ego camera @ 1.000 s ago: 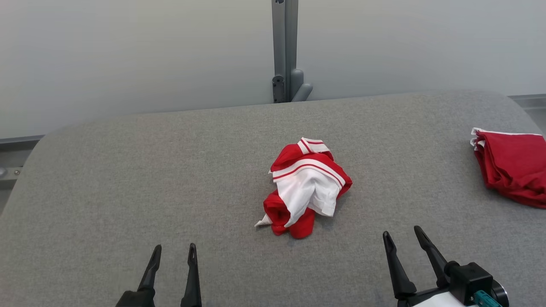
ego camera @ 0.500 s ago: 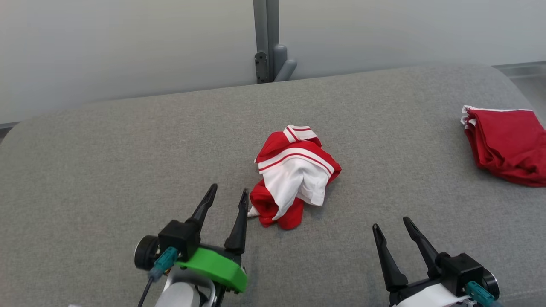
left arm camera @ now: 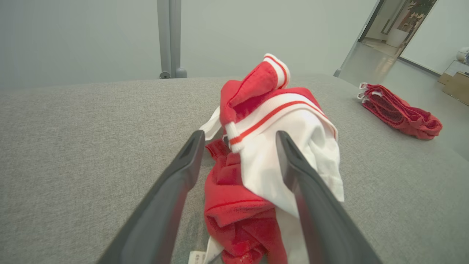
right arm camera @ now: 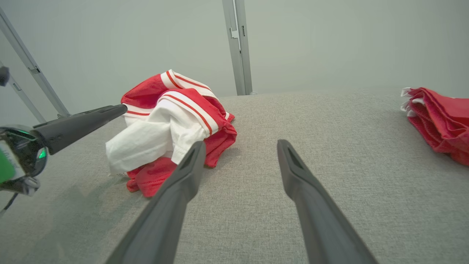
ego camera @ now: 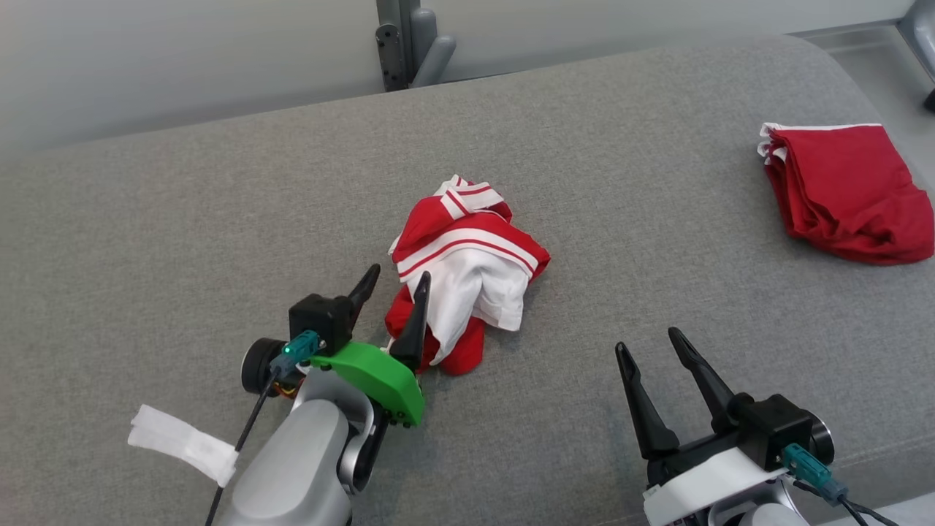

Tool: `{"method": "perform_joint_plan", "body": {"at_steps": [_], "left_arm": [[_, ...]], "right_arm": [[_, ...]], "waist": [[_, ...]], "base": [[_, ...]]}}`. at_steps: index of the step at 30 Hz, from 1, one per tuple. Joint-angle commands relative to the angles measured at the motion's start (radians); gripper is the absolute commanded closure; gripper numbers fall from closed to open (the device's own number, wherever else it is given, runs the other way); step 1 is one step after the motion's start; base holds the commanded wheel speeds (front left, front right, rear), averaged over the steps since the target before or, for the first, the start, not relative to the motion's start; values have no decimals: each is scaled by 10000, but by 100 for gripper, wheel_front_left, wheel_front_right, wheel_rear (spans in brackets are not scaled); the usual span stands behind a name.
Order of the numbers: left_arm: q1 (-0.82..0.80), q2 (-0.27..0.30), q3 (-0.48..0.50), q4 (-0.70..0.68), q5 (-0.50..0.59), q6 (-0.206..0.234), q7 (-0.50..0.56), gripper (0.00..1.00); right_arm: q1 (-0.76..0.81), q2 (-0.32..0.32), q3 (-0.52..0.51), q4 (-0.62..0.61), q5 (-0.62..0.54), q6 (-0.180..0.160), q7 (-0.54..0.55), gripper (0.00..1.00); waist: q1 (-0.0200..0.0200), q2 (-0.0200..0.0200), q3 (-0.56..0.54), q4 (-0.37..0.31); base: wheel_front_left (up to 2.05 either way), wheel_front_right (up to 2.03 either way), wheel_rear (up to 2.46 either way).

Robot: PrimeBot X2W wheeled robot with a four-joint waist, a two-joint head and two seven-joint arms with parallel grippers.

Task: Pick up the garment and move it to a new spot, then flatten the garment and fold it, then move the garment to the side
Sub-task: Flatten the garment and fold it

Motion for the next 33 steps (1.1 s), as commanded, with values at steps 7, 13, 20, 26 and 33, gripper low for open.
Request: {"method": "perform_joint_plan", "body": {"at_steps": [7, 13, 20, 26, 33], "left_arm": [[-1146, 48, -139, 899, -1024, -5, -25, 100], [-1545, 42, -588, 750, -2147, -472, -27, 100], [-2750, 39, -1442, -105, -4408, -745, 498, 100], [-4665, 41, -1775, -371, -5789, -499, 1450, 100], [-6815, 36, -1761, -435, -7231, 950, 1961, 100]], "right_arm": [[-412, 54, 126, -28, 25, -15, -5, 0], [-299, 130, 86, 99, 3, -15, -5, 0], [-177, 237, 220, 187, 149, -15, -5, 0], [116, 304, 187, 304, 220, -15, -5, 0], [589, 319, -23, 315, 209, -13, -5, 0]], "waist": [[0, 0, 692, -589], [0, 0, 505, -807], [0, 0, -36, -1230], [0, 0, -654, -1615], [0, 0, -1365, -1677]], "base": [[0, 0, 0], [0, 0, 0], [0, 0, 0], [0, 0, 0], [0, 0, 0]]}}
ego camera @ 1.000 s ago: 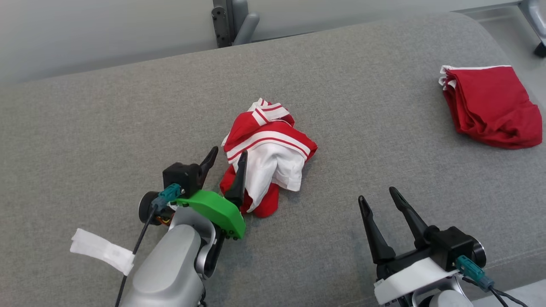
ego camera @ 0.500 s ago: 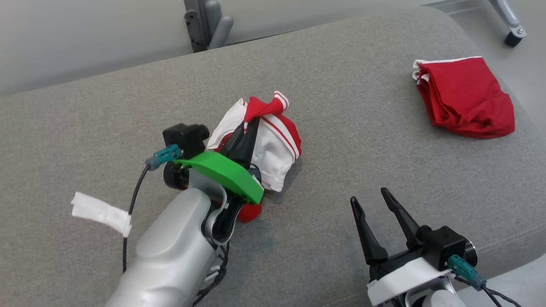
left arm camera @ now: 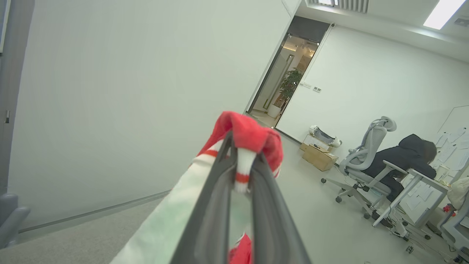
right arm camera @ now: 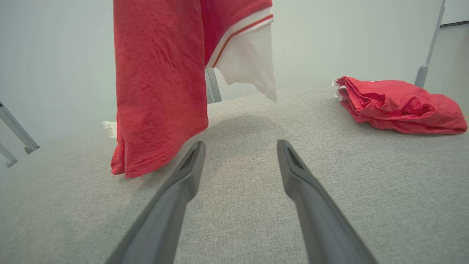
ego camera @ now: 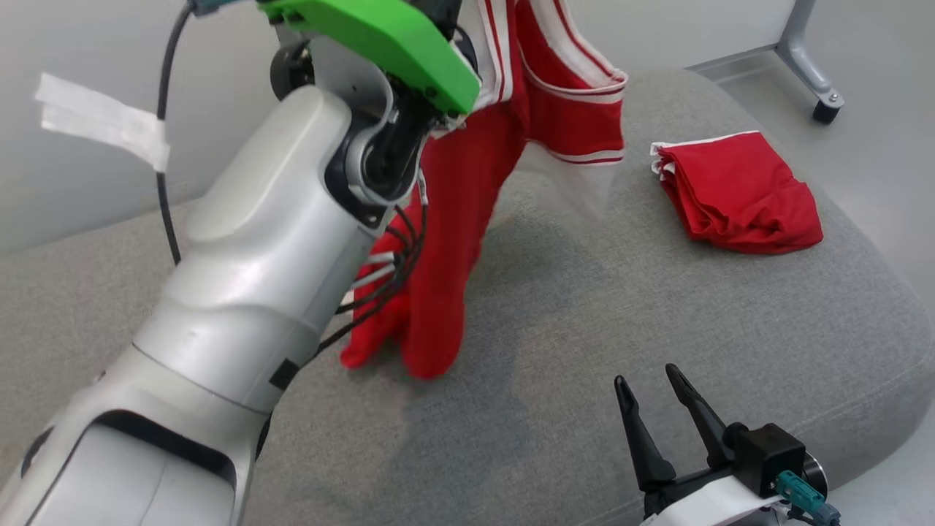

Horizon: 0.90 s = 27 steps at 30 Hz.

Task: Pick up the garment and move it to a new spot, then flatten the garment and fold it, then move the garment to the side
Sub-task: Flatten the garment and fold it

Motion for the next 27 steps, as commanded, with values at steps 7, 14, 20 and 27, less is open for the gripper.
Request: {"method": "perform_joint_plan", "body": {"at_steps": [7, 14, 20, 27], "left_arm": [[-1219, 39, 515, 1049, -1266, 1222, -497, 100], [909, 548, 660, 3442, -1942, 1293, -376, 100], [3178, 1543, 823, 4952, -1992, 496, -1117, 100], [3796, 2407, 727, 5700, -1344, -344, -1938, 18]], "right_arm": [[129, 1, -151, -124, -90, -12, -5, 0], [14, 1, -59, -182, 98, -12, -5, 0], [210, 3, -45, -154, 127, -12, -5, 0], [14, 3, -125, -178, -136, -12, -5, 0]], "waist": [[-1, -1, -406, 316], [-1, -1, -374, 549], [-1, -1, -128, 718], [-1, -1, 437, 1157]], "base": [[0, 0, 0], [0, 0, 0], [0, 0, 0], [0, 0, 0]]}}
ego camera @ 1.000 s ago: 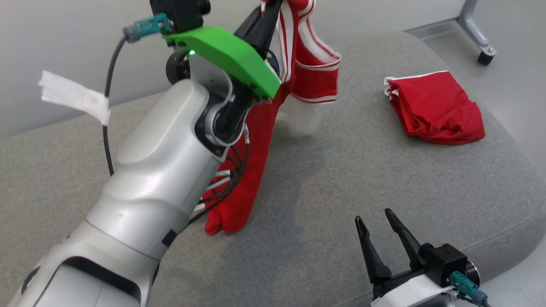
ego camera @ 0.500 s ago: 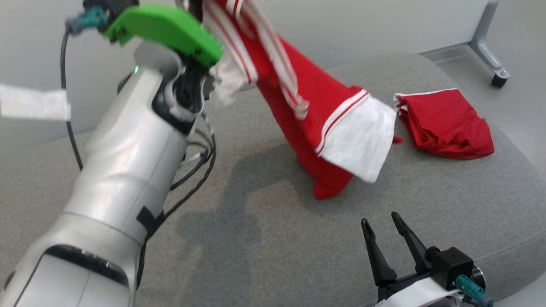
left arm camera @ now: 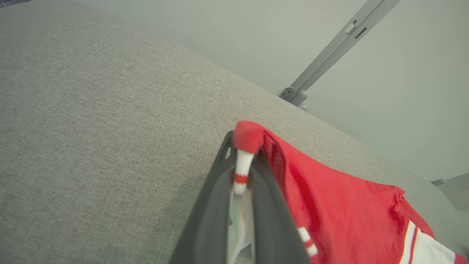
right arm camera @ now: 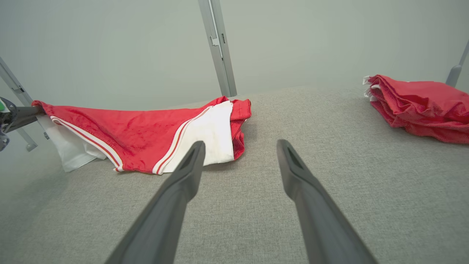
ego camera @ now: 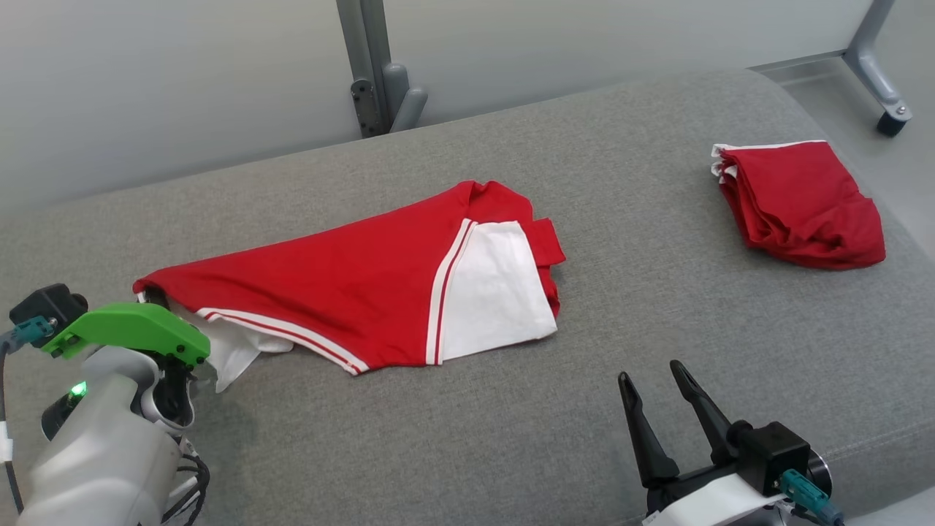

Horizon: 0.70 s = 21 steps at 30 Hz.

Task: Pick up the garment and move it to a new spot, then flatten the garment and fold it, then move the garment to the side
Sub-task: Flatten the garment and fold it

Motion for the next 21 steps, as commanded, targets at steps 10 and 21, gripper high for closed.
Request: {"method": "perform_joint_plan", "body": {"at_steps": [10, 21], "left_arm": [[1339, -158, 3206, -2980, 3119, 449, -155, 0], [4083, -1194, 5419, -3629, 4132, 1676, -149, 0]], "right_arm": [[-418, -12, -143, -220, -221, -12, -5, 0], [-490, -13, -132, -161, -115, -12, -5, 0]], "waist": [[0, 0, 815, 652], [0, 0, 797, 496]], "base": [[0, 0, 0], [0, 0, 0]]}}
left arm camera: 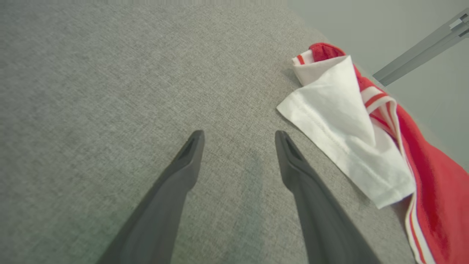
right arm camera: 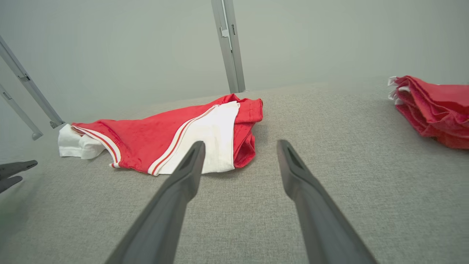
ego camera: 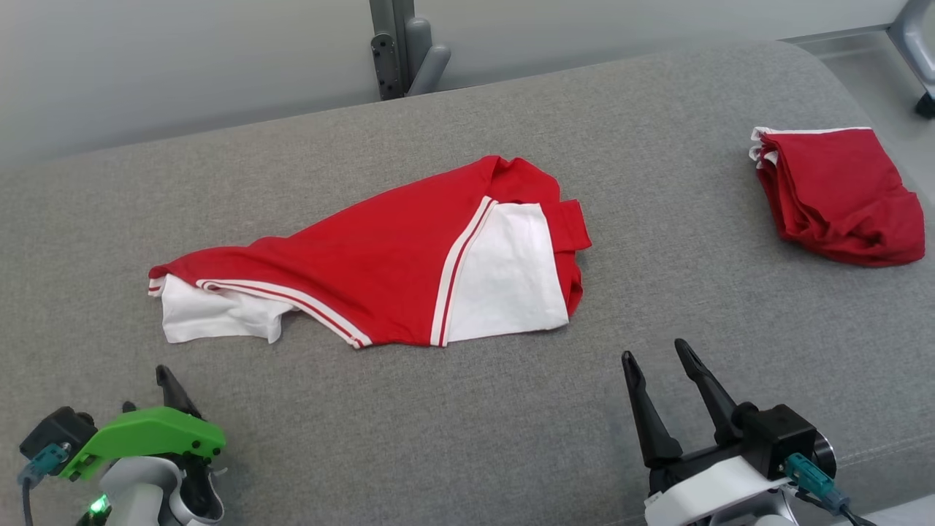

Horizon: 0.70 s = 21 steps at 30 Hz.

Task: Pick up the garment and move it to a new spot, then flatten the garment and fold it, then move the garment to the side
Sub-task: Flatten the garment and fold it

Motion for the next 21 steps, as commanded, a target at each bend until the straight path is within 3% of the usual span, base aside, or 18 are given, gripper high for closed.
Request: {"method": "perform_joint_plan", "body": {"at_steps": [1, 5, 9, 12, 15, 18, 21], "left_arm": [[170, 39, 166, -250, 6, -158, -26, 0], [557, -482, 185, -1151, 80, -785, -1, 0], [805, -930, -523, -1555, -616, -1298, 1126, 0], [860, -1101, -1252, -1619, -1175, -1296, 1773, 0], [760, -1137, -2268, -1596, -2574, -1047, 2325, 0], [447, -1148, -3106, -1437, -3392, -748, 2241, 0], [90, -1139, -3675, -1285, -4009, -736, 1932, 0]], "right_arm": [[-75, -13, -33, -38, 49, -12, -5, 0], [70, -10, -71, -52, 60, -12, -5, 0], [156, -11, -59, -9, 116, -12, -5, 0], [68, -8, 13, -14, 154, -12, -5, 0], [-40, -7, 90, -27, 169, -12, -6, 0], [-153, -10, 138, -47, 93, -12, -5, 0], [-200, -8, 122, -67, 52, -12, -5, 0]], "waist": [[0, 0, -43, -54], [0, 0, -105, -77], [0, 0, -183, -100], [0, 0, -186, -174], [0, 0, -171, -281], [0, 0, -95, -455], [0, 0, 19, -614]], "base": [[0, 0, 0], [0, 0, 0], [0, 0, 0], [0, 0, 0], [0, 0, 0], [0, 0, 0], [0, 0, 0]]}}
